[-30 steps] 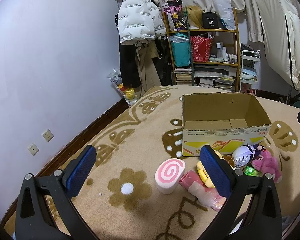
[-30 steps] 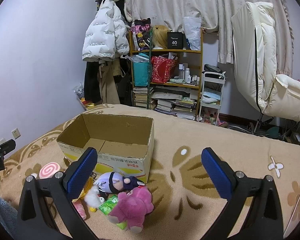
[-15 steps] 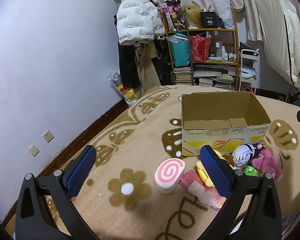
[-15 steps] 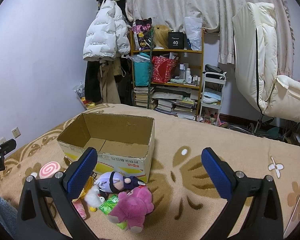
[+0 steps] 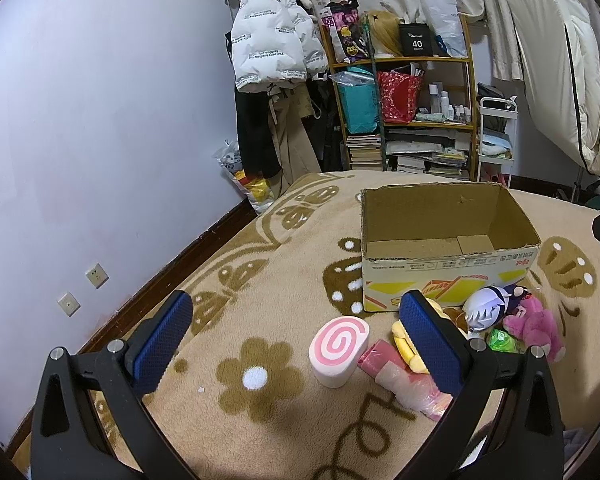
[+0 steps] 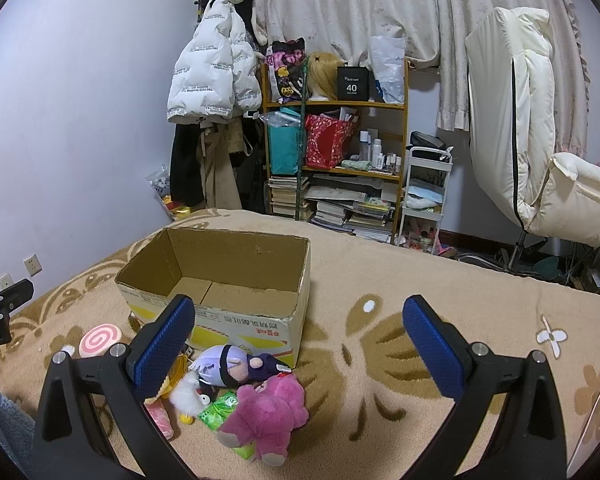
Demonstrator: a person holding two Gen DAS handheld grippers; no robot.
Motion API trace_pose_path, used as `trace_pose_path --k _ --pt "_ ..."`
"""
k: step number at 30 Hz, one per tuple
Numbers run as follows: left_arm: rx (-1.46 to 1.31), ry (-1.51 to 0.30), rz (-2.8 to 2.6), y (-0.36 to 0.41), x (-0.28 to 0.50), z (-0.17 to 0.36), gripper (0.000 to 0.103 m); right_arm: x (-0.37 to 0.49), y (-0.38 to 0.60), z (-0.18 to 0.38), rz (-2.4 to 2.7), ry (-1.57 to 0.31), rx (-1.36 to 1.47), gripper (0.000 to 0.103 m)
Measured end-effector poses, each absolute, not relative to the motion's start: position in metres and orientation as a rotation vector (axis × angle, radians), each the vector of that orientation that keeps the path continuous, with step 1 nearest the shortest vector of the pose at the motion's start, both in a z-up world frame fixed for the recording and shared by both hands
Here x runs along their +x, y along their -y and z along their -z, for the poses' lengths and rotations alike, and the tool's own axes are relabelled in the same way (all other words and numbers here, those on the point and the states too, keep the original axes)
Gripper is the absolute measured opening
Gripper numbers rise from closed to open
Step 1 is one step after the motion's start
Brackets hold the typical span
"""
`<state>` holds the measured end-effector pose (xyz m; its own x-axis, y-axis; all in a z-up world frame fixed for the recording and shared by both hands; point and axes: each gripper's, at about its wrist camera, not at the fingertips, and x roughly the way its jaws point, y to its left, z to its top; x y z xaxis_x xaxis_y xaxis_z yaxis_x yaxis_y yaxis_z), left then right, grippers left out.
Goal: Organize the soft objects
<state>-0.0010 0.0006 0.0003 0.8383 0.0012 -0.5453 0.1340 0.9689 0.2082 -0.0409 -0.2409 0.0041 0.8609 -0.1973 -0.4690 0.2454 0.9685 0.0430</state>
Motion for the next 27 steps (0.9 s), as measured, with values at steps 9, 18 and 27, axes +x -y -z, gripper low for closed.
trace_pose_path --k 9,18,27 --pt "0.245 -0.574 0.070 -0.0003 -0.0014 -0.0001 0.102 -0.0402 0.2402 -0.0042 0.234 -0.483 0.102 0.103" --pt "0.248 -0.574 0.070 0.0002 -0.0018 0.0004 0.102 -0.0415 0.2392 -0.0046 0.236 -0.477 0.100 0.103" --pt "0.251 -0.575 0.066 0.0002 -0.0024 0.0012 0.102 -0.0415 0.2393 -0.0045 0.236 -0.477 0.100 0.103"
